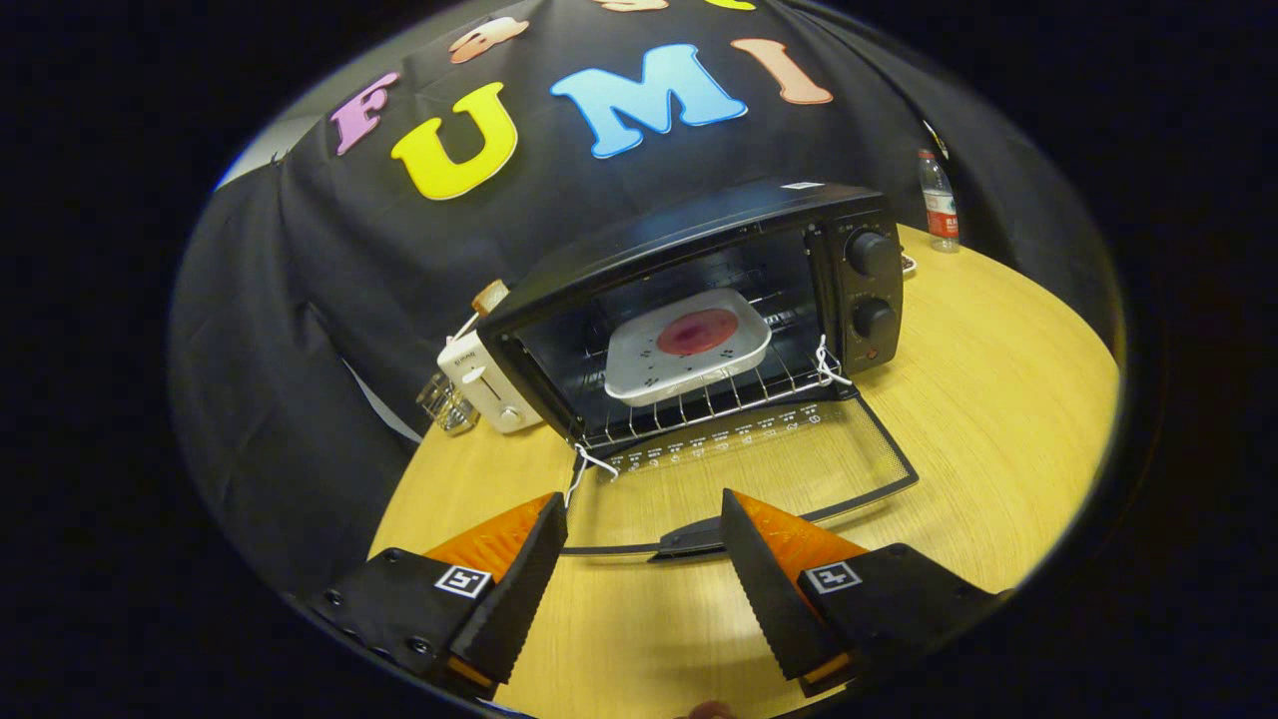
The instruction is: Open the toaster oven, put the food inside, and close the toaster oven door.
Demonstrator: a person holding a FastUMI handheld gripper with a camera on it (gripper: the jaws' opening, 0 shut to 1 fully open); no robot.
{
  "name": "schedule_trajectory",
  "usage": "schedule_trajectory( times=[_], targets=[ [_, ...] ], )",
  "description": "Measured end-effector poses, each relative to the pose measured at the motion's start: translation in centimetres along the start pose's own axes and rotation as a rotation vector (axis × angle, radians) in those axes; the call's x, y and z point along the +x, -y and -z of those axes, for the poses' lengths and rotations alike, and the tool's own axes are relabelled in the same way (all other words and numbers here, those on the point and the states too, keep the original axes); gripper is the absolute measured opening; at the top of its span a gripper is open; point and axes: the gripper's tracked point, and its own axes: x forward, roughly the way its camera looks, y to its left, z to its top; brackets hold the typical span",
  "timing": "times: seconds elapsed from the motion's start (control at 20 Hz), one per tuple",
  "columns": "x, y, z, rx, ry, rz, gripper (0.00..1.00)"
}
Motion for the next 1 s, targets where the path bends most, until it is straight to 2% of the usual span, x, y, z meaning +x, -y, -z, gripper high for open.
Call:
schedule_trajectory(
  times=[0.25,1.0],
  targets=[
    [0.6,1.3,2.6,-0.071,-0.08,0.037,0.98],
    [3.4,4.0,7.2,-0.142,-0.283,0.181,0.98]
  ],
)
